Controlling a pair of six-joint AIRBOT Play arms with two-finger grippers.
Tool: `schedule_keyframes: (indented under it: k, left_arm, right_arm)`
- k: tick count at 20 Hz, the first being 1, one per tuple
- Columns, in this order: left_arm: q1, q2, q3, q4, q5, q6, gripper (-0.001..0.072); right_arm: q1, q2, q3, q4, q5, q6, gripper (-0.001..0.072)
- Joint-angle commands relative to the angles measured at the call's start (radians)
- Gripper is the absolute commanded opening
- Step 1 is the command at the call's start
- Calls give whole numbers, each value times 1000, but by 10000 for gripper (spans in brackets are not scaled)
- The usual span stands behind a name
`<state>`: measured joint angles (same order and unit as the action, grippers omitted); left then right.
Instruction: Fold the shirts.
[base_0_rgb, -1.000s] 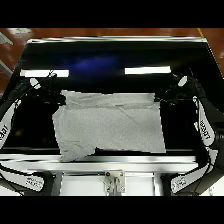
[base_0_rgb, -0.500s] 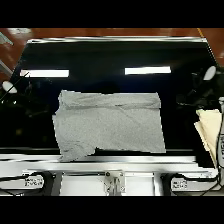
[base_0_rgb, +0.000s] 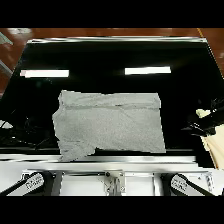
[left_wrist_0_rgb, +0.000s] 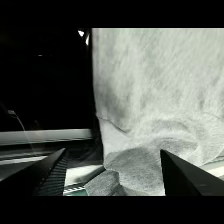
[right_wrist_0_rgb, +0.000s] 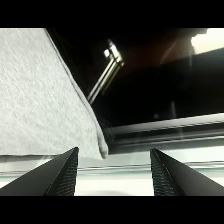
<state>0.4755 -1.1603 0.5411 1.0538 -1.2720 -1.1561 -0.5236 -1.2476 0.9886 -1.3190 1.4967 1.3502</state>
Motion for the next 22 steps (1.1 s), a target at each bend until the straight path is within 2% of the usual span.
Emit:
schedule_keyframes:
  k: [1,3,5,8,9,10,11,12,15,17,22]
  left_arm:
    - [-49,-7,-40,-14,20,14,688]
    - [-106,-25,-57,-53,39,17,688]
    - [-156,-37,-65,-77,55,19,631]
    - [-225,-57,-72,-116,108,17,621]
    - [-241,-64,-72,-146,126,18,526]
    - [-252,-68,-72,-176,139,18,271]
    - [-251,-67,-72,-202,137,19,41]
    - [-249,-66,-70,-218,129,19,31]
    - [-249,-55,-60,-221,95,19,30]
    - [-249,-35,-60,-224,82,20,31]
    - [-249,29,-60,-225,70,19,30]
  right_arm:
    - [-16,22,-71,32,-13,-7,565]
    - [-16,22,-84,26,1,-27,565]
    - [-16,22,-87,24,11,-28,565]
    - [-16,22,-87,23,11,-28,565]
    - [-16,22,-87,23,12,-28,565]
    - [-16,22,-87,16,14,-28,577]
    - [-16,22,-87,3,20,-28,624]
    - [-16,22,-93,-3,33,-38,679]
    - [-16,22,-209,41,73,-80,679]
    - [-16,22,-309,103,8,-125,679]
    - [-15,21,-425,137,-132,-102,678]
